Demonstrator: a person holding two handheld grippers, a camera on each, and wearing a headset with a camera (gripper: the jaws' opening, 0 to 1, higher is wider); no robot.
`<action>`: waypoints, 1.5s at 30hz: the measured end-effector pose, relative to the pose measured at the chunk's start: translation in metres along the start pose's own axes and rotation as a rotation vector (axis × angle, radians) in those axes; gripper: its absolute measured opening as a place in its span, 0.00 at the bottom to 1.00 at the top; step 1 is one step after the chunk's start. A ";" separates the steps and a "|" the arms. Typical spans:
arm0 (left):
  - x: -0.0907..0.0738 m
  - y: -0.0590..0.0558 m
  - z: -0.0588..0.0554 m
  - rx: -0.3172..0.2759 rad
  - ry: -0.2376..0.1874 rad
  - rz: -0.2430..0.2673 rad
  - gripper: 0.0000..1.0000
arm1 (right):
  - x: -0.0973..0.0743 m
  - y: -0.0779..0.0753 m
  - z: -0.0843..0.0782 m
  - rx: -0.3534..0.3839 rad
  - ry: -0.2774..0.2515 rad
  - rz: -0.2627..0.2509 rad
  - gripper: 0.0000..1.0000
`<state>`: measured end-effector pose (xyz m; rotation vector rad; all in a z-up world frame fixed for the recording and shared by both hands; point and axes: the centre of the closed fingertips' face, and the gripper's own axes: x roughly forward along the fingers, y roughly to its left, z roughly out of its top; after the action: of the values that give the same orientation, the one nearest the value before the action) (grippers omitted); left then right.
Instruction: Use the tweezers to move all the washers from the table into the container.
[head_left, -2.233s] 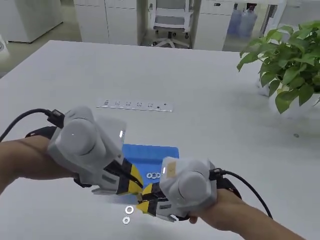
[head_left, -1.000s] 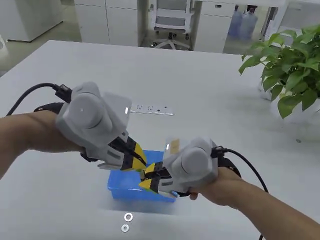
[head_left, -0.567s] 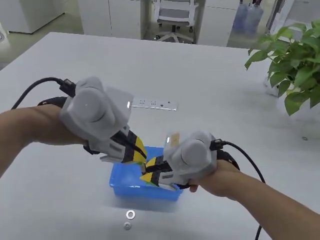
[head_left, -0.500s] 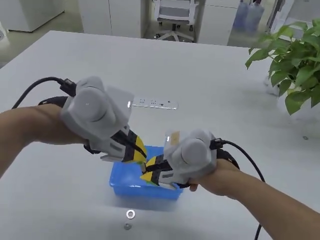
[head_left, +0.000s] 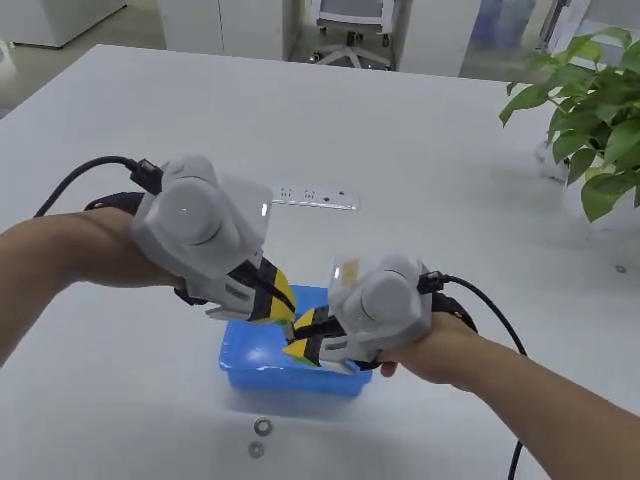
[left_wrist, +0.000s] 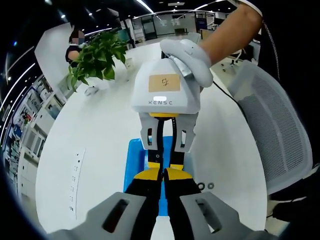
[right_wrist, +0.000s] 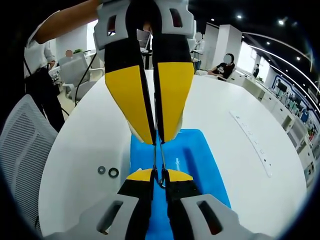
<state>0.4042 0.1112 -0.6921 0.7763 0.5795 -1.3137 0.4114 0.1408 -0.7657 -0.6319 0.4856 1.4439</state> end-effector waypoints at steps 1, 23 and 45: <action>0.000 0.000 -0.001 -0.002 -0.001 -0.001 0.06 | 0.001 0.000 -0.001 0.002 0.001 0.000 0.10; 0.011 0.004 -0.013 -0.011 0.015 -0.008 0.06 | 0.013 -0.004 -0.012 0.018 0.018 0.021 0.10; 0.010 0.007 -0.017 -0.008 0.023 0.004 0.06 | 0.013 -0.006 -0.012 0.012 0.020 0.013 0.11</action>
<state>0.4133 0.1187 -0.7092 0.7859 0.6011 -1.2996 0.4191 0.1425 -0.7823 -0.6348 0.5147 1.4468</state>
